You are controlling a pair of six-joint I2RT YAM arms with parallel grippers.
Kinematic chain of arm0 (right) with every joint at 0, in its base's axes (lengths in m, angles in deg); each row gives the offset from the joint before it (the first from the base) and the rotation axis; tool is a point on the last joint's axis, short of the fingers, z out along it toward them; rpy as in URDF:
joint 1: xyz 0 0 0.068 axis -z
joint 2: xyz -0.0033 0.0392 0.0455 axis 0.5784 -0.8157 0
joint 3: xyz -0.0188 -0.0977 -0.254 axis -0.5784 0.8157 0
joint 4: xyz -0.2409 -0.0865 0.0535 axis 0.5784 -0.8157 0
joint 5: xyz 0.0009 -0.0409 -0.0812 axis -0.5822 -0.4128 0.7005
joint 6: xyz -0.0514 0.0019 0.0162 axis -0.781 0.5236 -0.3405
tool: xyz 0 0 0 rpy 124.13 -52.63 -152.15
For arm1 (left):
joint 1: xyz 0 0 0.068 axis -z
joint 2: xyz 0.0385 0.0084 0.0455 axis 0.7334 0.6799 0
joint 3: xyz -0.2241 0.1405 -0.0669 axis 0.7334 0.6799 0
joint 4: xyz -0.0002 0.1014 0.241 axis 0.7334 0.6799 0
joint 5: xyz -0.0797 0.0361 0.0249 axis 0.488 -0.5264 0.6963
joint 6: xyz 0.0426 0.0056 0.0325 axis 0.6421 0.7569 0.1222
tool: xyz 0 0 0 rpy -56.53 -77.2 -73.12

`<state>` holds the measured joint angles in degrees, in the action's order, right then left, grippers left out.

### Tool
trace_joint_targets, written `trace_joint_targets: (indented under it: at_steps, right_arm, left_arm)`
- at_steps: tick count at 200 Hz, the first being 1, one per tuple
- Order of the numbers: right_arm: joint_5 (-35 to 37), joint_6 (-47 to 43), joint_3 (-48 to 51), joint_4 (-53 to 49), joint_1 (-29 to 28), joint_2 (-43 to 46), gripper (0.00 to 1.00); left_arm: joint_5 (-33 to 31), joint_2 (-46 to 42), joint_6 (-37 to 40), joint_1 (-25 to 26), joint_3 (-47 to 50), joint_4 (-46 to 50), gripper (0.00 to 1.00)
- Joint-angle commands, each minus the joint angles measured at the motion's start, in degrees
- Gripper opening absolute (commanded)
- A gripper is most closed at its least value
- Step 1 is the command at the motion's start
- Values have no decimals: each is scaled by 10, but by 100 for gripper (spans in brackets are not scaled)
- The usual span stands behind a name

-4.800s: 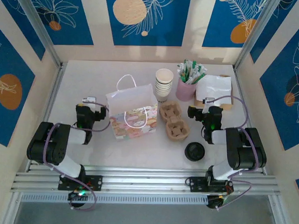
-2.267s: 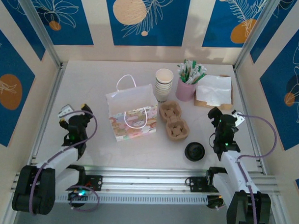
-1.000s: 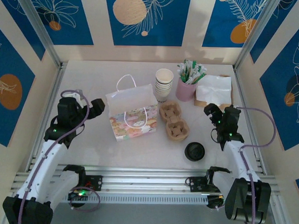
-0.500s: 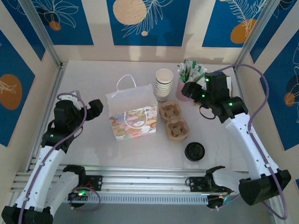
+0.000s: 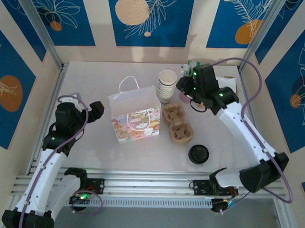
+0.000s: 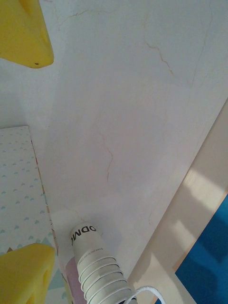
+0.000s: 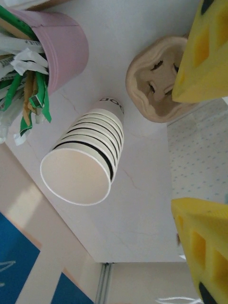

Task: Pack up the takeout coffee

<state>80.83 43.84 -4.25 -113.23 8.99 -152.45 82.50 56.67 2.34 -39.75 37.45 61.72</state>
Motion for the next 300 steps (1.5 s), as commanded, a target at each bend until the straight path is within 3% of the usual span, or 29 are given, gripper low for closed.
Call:
trace_joint_targets:
  at_steps: [1, 32, 85, 300]
  right_arm:
    - [16, 33, -54, -9, -1, -50, 54]
    - [33, 36, -125, -69, 6, -126, 51]
    - [16, 45, -153, -56, 18, -186, 48]
    - [40, 64, -181, 1, 18, -257, 36]
  left_arm:
    - [-13, -7, 9, 3, 6, 2, 95]
    - [-18, -9, 7, 2, 6, 4, 95]
    - [-12, -14, 4, 2, 8, -2, 95]
    - [4, -24, -8, 2, 25, -25, 97]
